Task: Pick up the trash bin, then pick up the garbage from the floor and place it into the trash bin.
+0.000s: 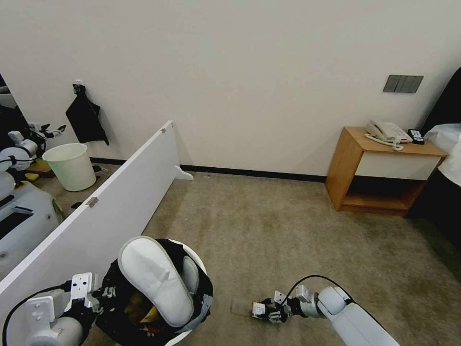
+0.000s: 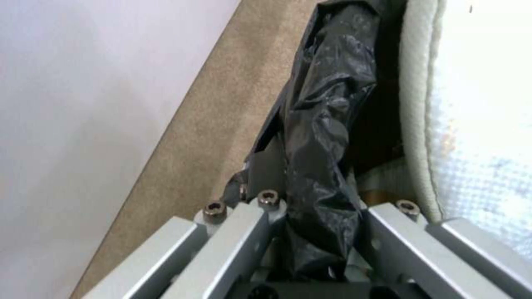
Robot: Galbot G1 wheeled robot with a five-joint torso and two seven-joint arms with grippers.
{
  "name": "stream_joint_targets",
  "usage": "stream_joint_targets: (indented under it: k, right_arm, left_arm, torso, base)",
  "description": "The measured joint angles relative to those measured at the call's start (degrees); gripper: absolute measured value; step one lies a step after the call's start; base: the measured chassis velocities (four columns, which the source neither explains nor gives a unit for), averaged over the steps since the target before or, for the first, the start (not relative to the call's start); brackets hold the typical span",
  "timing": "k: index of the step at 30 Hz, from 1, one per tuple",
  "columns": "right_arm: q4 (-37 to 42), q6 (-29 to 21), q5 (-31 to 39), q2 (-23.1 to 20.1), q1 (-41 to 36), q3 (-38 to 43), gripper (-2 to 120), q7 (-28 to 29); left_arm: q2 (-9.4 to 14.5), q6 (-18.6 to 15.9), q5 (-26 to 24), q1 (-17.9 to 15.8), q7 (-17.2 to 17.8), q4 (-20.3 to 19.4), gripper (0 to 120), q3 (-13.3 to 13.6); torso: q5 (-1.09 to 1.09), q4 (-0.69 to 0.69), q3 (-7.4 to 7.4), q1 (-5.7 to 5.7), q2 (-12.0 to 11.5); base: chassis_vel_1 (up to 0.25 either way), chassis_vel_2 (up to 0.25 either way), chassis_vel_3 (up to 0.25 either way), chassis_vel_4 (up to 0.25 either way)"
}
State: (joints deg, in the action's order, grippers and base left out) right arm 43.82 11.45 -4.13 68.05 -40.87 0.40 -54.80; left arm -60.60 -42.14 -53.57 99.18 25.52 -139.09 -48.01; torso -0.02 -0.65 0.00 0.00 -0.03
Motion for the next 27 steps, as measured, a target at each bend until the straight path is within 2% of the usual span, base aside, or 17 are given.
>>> stream_joint_targets:
  k: [5, 27]
  right_arm:
    - [0.30, -0.03, 0.30, -0.23, -0.49, 0.17, 28, -0.25]
    - [2.10, 0.50, 0.16, -2.08, -1.35, 2.01, 28, -0.79]
  left_arm:
    - [0.01, 0.00, -0.01, 0.01, -0.01, 0.02, 2, 0.03]
    - [-0.05, 0.00, 0.05, -0.02, -0.02, 0.04, 2, 0.21]
  torso:
    - [0.01, 0.00, 0.00, 0.00, 0.00]
    - [0.00, -0.02, 0.00, 0.00, 0.00]
  base:
    - [0.000, 0.000, 0.000, 0.000]
    - [0.000, 0.000, 0.000, 0.000]
